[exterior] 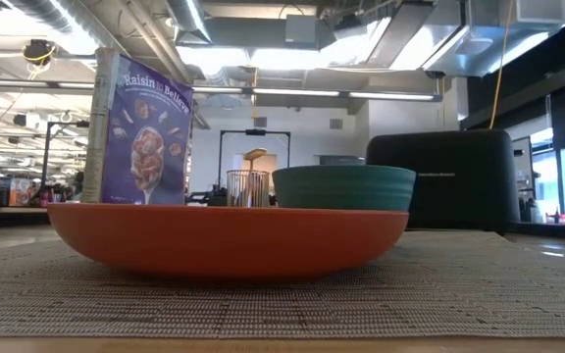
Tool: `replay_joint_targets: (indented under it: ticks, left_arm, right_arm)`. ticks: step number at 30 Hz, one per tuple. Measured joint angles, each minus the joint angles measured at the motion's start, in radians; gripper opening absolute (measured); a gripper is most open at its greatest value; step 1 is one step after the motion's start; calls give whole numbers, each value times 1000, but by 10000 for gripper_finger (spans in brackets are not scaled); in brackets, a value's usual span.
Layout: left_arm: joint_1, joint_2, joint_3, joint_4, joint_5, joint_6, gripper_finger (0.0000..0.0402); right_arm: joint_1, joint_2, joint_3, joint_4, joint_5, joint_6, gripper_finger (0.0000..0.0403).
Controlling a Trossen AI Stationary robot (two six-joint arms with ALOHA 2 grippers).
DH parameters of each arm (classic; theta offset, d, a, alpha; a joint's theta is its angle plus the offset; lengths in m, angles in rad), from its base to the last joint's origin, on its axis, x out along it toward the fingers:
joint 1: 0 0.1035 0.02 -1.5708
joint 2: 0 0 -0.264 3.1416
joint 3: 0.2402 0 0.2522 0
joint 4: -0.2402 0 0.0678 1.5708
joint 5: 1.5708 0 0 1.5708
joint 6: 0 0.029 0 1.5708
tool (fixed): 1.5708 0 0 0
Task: Arrange a breakfast setting
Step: Put the red apple on the orange plate
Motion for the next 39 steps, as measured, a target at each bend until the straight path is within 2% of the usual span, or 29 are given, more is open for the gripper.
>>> replay_joint_targets:
  ticks: [8,15,39]
  left_arm:
    - [71,7,0,83,13,28,289]
    - [110,33,0,217,36,90,289]
    - [120,76,0,260,95,76,289]
  right_arm:
    - [-45,2,0,-10,-63,105,130]
    - [-93,2,0,-3,-130,173,128]
    - [-98,2,0,-4,-158,187,128]
